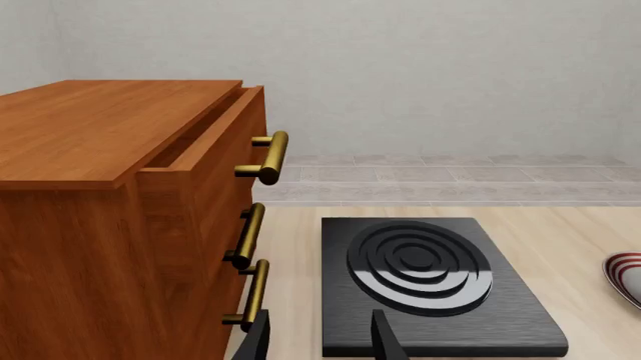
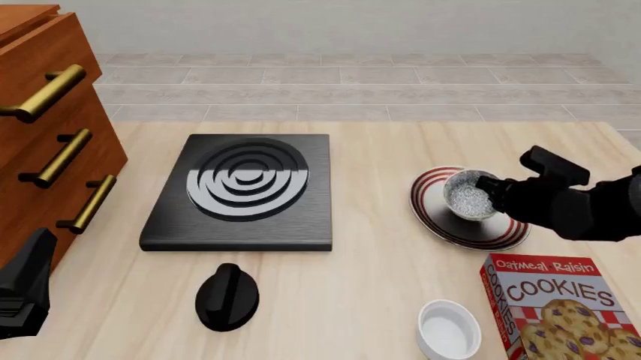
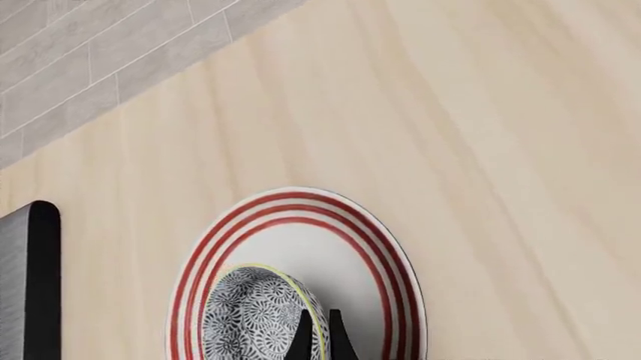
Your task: Pick the akita bowl on the cookies box and place it on the plate.
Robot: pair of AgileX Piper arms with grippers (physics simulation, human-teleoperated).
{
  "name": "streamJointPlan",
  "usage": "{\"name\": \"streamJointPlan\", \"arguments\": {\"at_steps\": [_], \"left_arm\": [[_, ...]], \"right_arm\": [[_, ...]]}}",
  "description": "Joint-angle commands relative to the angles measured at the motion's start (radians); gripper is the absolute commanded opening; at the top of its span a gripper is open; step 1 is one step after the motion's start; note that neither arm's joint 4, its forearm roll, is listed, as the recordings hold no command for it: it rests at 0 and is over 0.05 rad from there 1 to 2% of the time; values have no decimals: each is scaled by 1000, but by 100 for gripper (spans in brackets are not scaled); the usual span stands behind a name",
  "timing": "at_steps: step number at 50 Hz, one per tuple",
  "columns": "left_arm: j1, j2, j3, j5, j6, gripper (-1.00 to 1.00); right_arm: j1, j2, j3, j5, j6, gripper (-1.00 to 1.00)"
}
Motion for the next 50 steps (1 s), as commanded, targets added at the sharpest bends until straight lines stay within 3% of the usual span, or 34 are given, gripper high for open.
{"name": "streamJointPlan", "arguments": {"at_steps": [1, 31, 47, 48, 50], "left_arm": [[0, 0, 0, 0, 0, 100], [0, 0, 0, 0, 0, 100], [0, 0, 0, 0, 0, 100], [0, 0, 0, 0, 0, 100], [0, 0, 0, 0, 0, 100]], "right_arm": [[0, -2, 5, -14, 18, -100], [7, 20, -3, -29, 27, -100], [21, 4, 19, -53, 65, -100], [21, 1, 19, -52, 65, 100], [19, -7, 20, -51, 69, 100]]}}
